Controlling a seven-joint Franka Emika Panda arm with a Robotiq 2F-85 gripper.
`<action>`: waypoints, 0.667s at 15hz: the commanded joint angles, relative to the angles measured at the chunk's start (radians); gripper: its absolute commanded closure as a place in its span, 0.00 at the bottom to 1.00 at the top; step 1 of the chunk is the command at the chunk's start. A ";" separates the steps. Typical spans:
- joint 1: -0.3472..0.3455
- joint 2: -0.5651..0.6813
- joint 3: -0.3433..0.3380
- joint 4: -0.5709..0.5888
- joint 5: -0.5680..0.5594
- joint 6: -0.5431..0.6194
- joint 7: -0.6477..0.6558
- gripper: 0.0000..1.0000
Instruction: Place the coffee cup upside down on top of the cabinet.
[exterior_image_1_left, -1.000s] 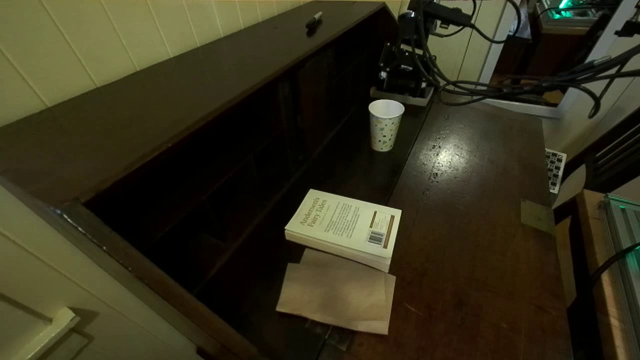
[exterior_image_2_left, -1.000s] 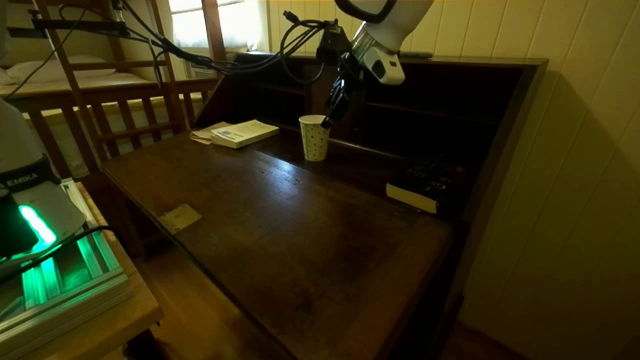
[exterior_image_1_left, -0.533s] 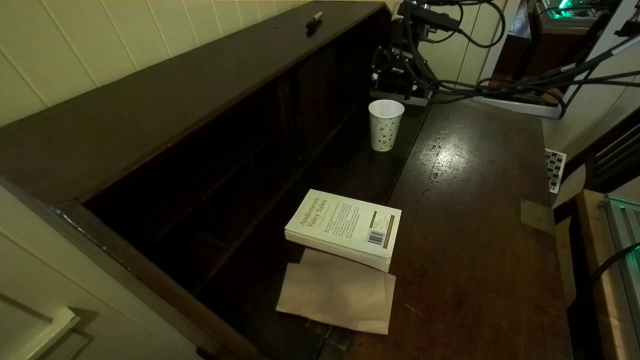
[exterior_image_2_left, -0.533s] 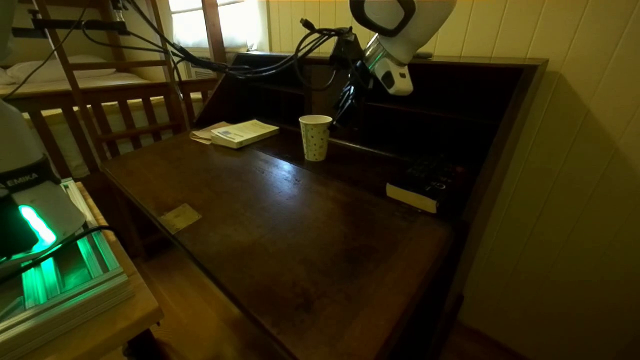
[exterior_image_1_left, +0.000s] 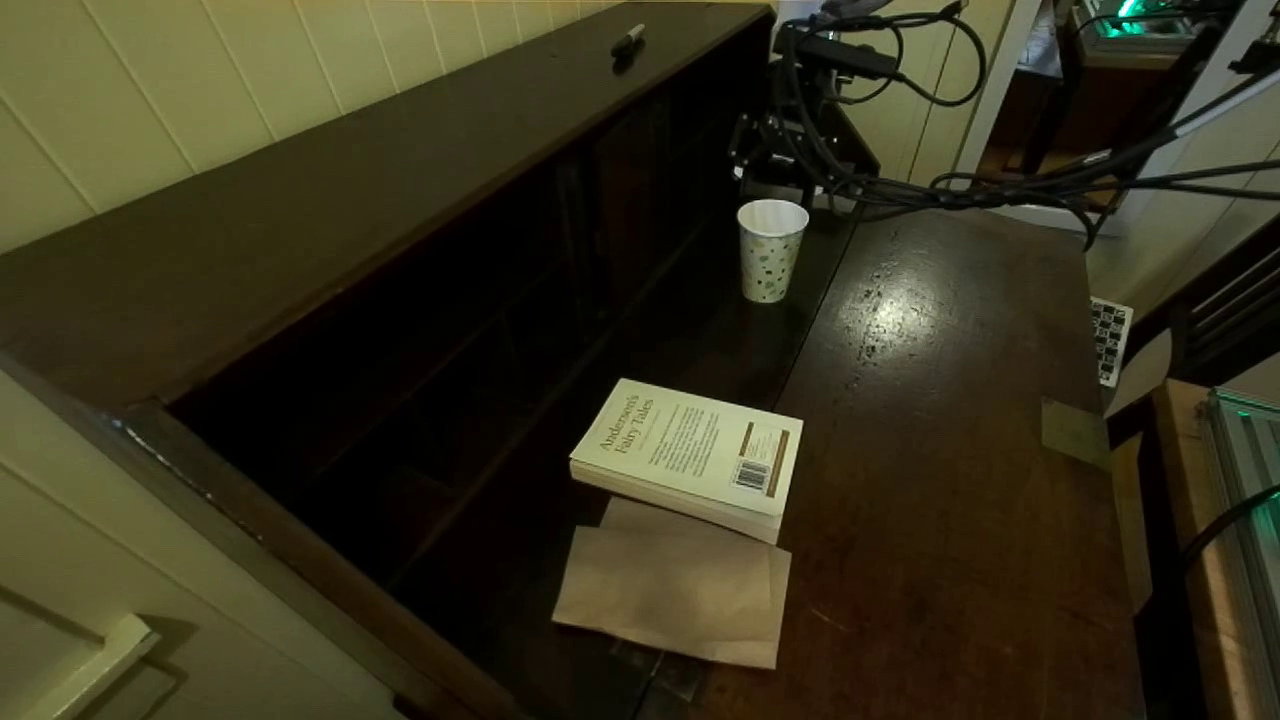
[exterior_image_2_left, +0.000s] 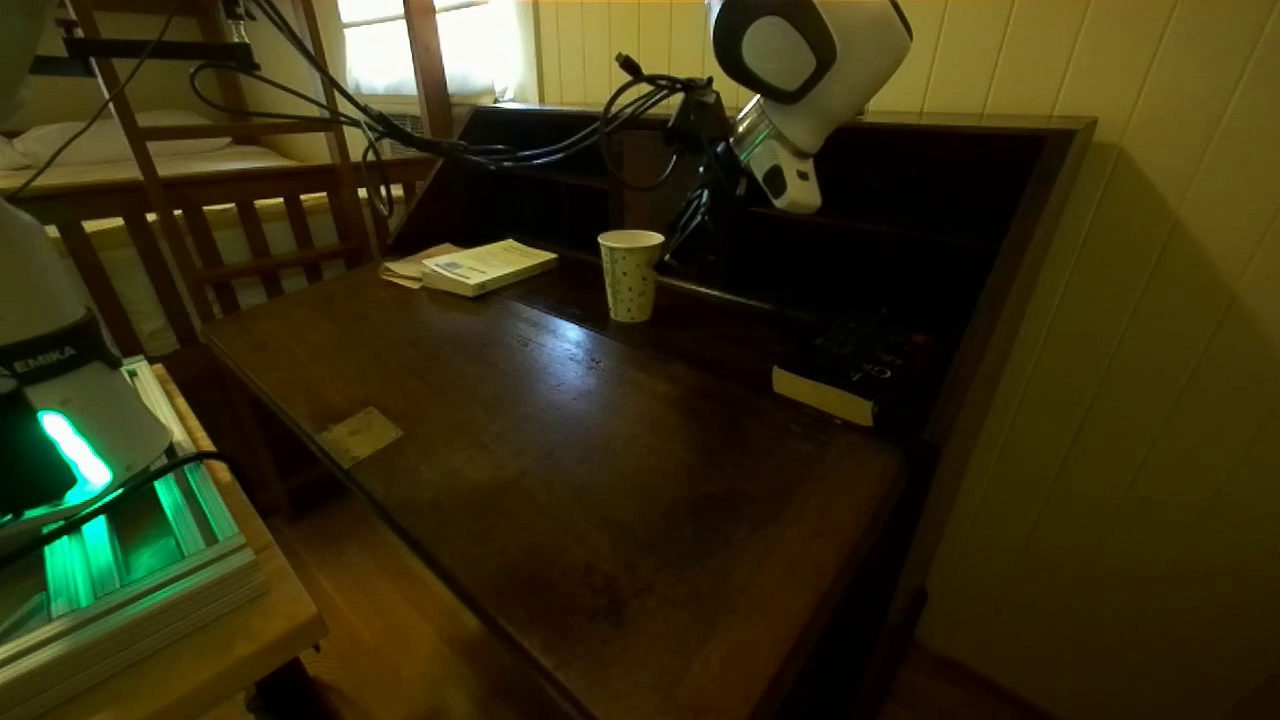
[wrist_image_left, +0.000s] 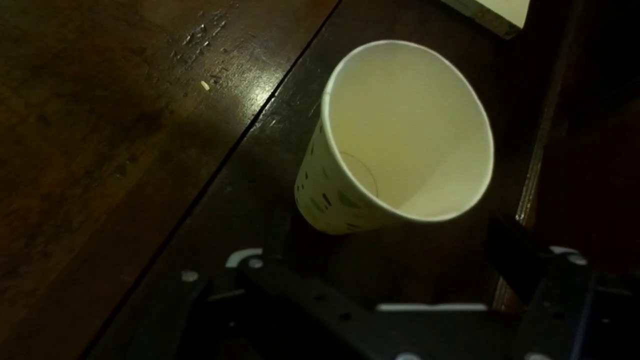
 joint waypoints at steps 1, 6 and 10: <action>-0.015 0.059 0.014 0.096 -0.006 -0.059 0.054 0.00; -0.012 0.102 0.013 0.138 -0.015 -0.072 0.096 0.00; -0.012 0.138 0.015 0.167 -0.016 -0.087 0.130 0.00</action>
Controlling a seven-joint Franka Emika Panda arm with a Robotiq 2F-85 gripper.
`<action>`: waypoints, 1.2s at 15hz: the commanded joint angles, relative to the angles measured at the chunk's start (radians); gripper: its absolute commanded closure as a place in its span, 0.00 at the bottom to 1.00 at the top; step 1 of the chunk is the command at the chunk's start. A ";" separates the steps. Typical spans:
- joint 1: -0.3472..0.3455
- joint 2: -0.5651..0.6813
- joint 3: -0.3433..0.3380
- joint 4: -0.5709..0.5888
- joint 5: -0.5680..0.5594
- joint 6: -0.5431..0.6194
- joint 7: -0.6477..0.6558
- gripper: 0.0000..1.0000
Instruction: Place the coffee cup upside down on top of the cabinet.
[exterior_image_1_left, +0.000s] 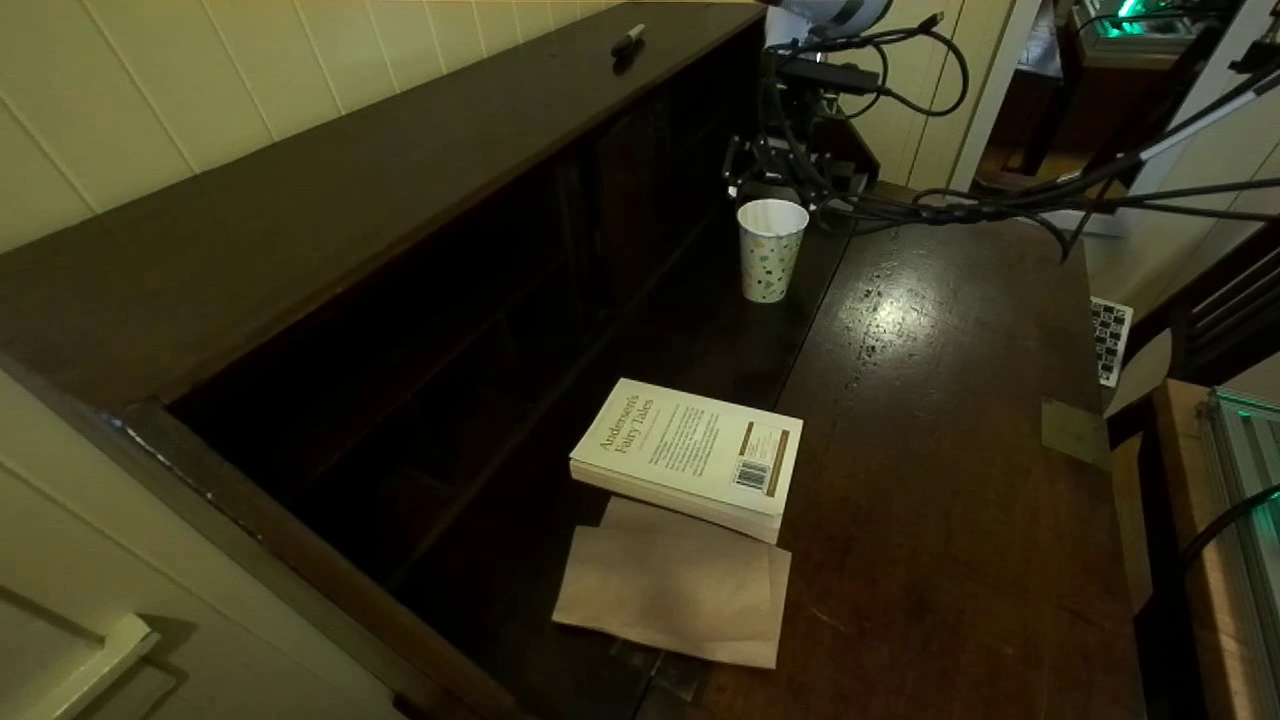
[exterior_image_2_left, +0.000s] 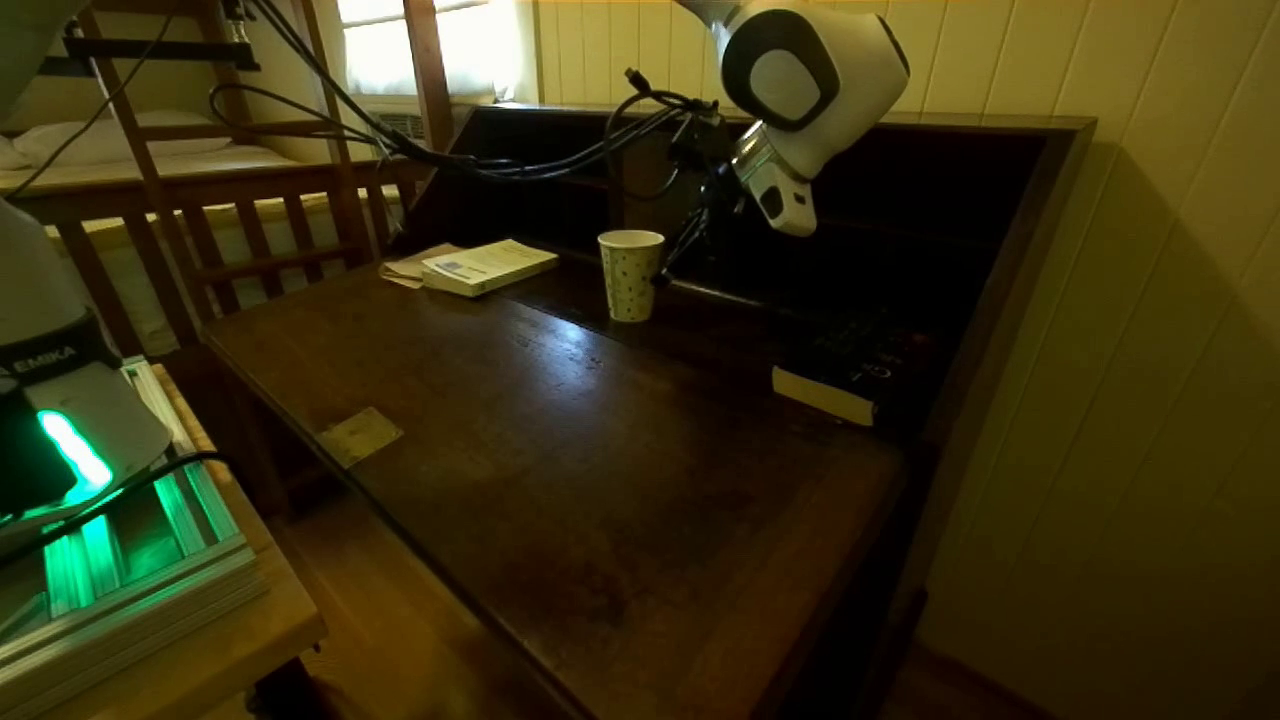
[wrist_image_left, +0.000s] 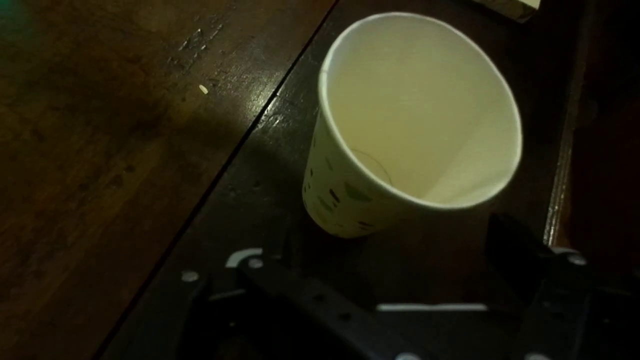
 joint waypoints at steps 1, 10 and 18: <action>-0.011 0.057 0.015 0.081 -0.014 -0.044 0.055 0.00; -0.007 0.104 0.019 0.122 -0.045 -0.098 0.074 0.00; -0.005 0.135 0.027 0.143 -0.045 -0.100 0.082 0.00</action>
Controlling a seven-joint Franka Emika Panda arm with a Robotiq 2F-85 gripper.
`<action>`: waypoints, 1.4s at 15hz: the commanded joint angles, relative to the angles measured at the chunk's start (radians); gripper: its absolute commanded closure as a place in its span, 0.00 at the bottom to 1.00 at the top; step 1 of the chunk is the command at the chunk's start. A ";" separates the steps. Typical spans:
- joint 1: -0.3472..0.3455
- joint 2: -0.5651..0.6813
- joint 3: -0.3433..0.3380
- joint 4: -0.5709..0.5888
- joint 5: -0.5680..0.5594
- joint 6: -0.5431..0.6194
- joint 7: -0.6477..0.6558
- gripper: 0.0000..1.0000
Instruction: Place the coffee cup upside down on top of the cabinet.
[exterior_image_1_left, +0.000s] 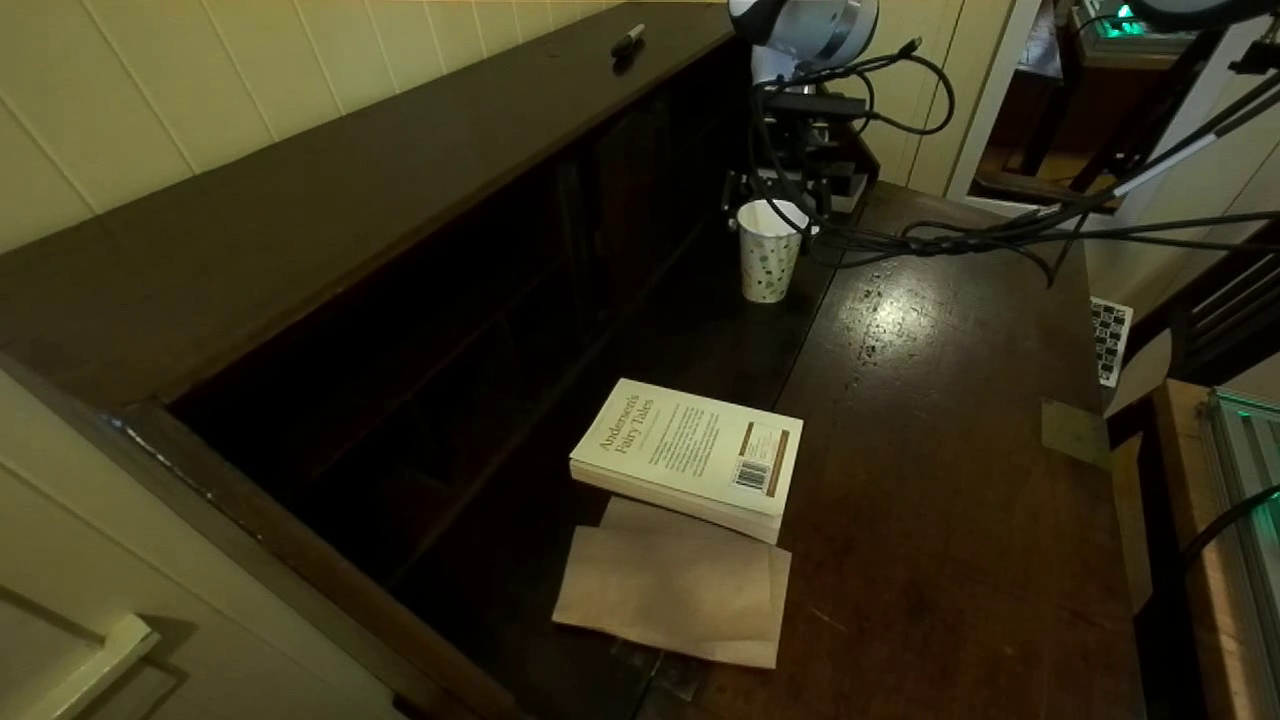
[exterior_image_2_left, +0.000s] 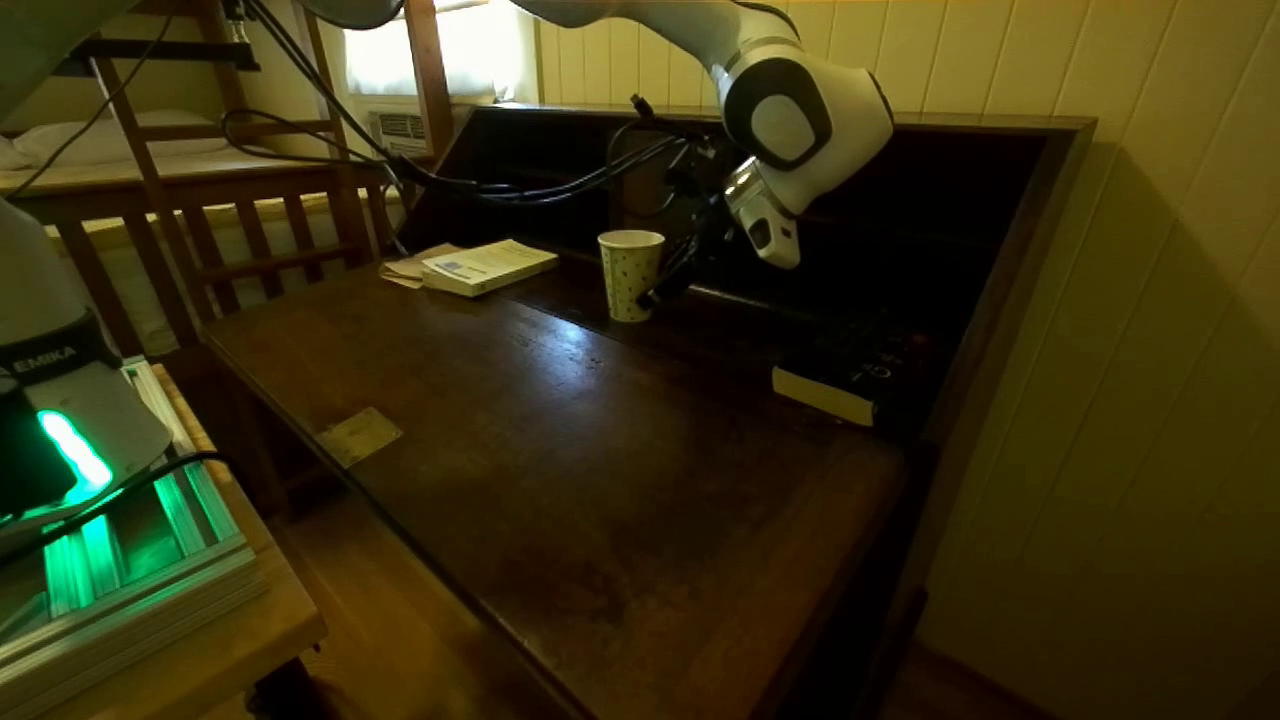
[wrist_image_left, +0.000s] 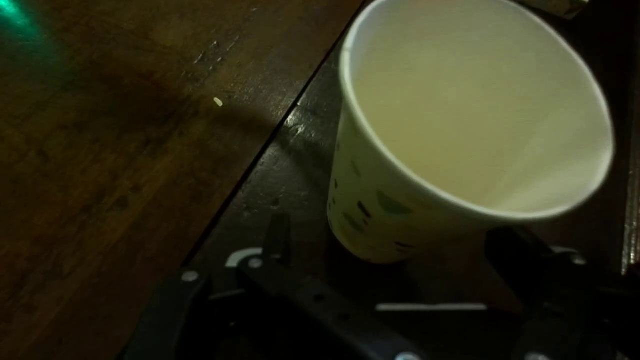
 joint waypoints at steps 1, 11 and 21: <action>-0.010 0.042 0.020 0.064 -0.018 -0.029 0.033 0.00; -0.001 0.066 0.030 0.070 -0.022 -0.031 0.039 0.00; 0.012 0.069 0.031 0.065 -0.032 -0.030 0.034 0.00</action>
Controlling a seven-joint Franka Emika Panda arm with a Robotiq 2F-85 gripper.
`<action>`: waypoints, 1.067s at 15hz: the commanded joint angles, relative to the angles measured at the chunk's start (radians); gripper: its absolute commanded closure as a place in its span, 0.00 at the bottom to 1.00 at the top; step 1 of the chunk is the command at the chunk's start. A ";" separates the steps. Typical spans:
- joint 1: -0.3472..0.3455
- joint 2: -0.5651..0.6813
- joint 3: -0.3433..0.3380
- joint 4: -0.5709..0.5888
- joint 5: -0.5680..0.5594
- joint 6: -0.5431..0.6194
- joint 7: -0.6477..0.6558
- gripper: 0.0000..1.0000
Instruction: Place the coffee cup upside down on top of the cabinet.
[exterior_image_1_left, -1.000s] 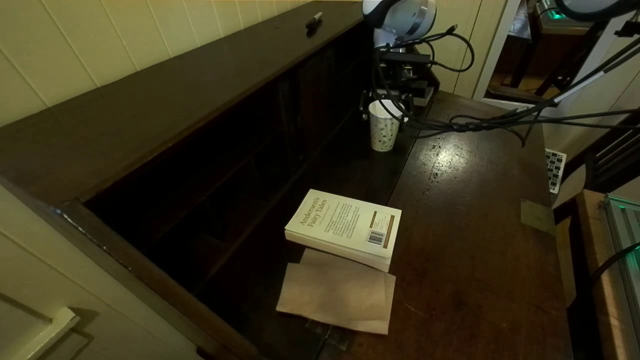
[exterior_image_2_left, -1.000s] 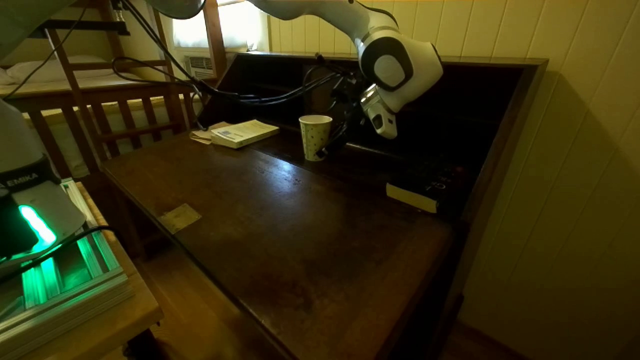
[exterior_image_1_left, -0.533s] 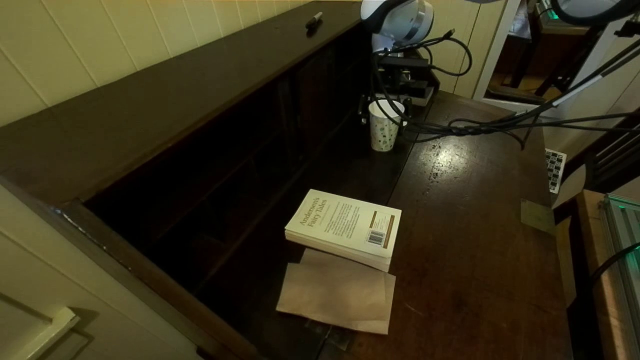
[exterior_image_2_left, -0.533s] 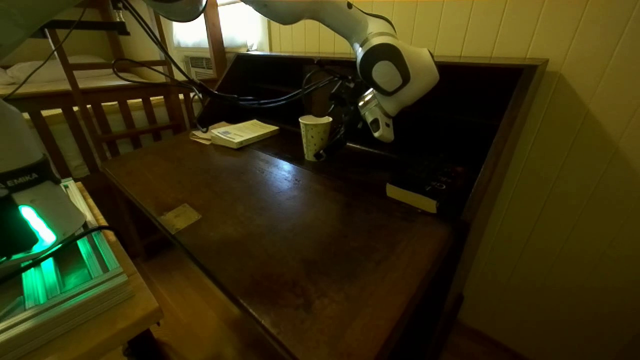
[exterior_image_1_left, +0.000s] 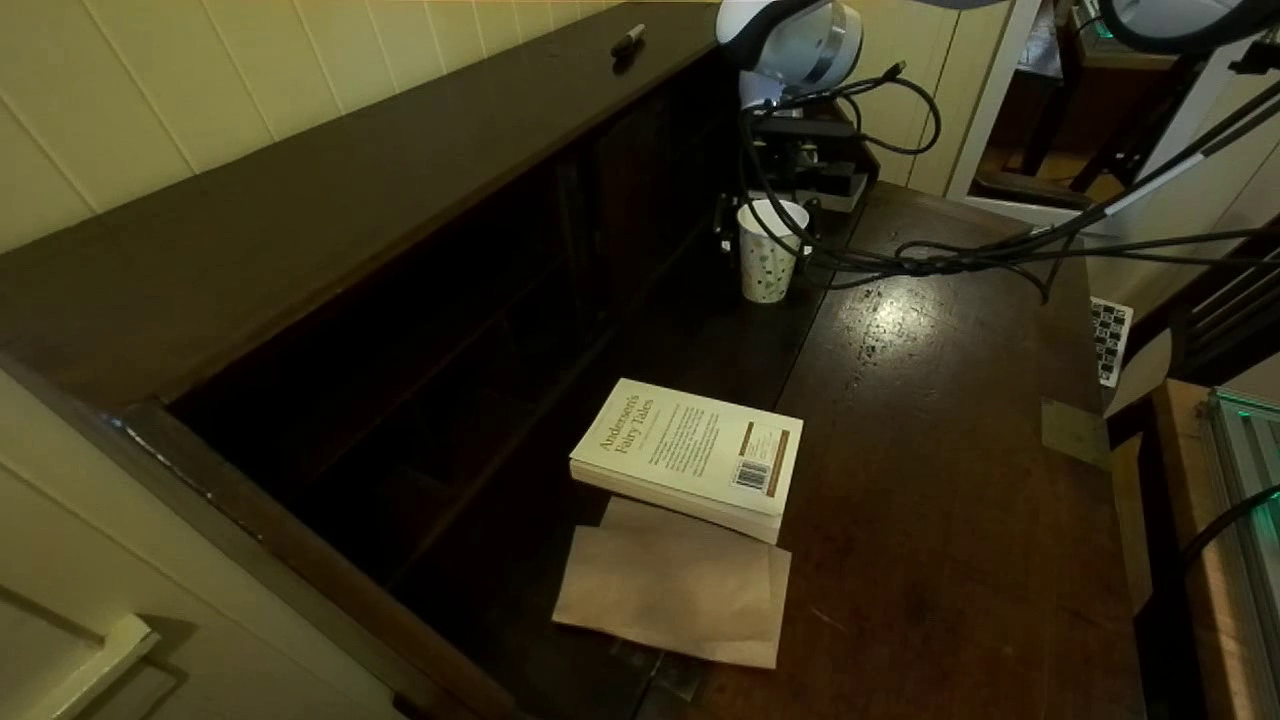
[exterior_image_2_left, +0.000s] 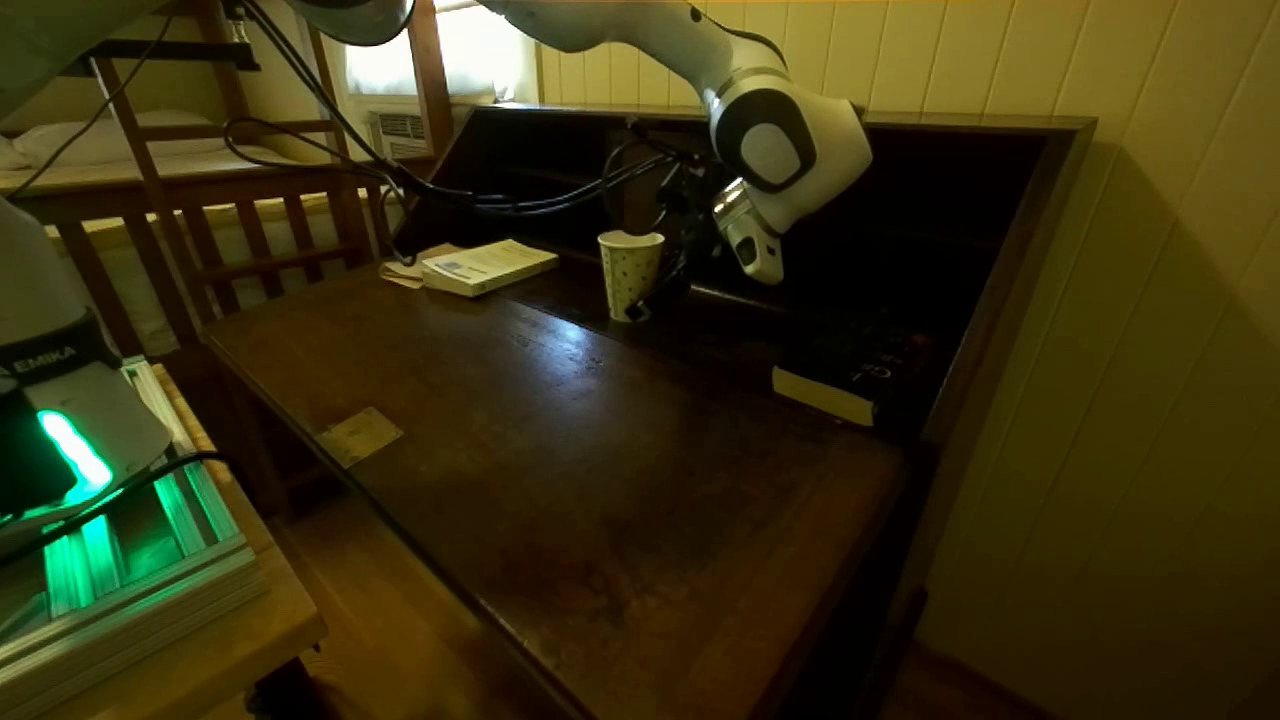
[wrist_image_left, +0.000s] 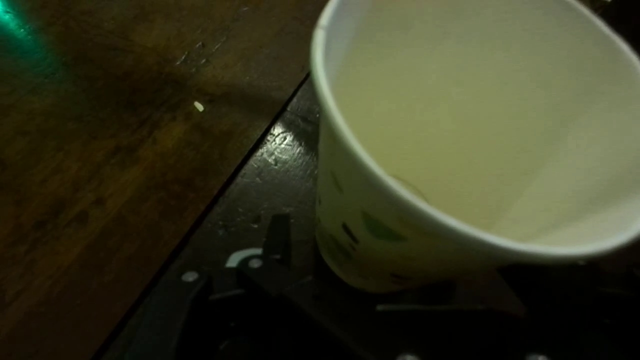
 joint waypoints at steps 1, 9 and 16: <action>-0.003 0.030 0.013 0.054 -0.030 -0.029 0.024 0.00; 0.002 0.039 0.018 0.054 -0.054 -0.027 0.025 0.00; 0.001 0.042 0.021 0.060 -0.060 -0.036 0.024 0.44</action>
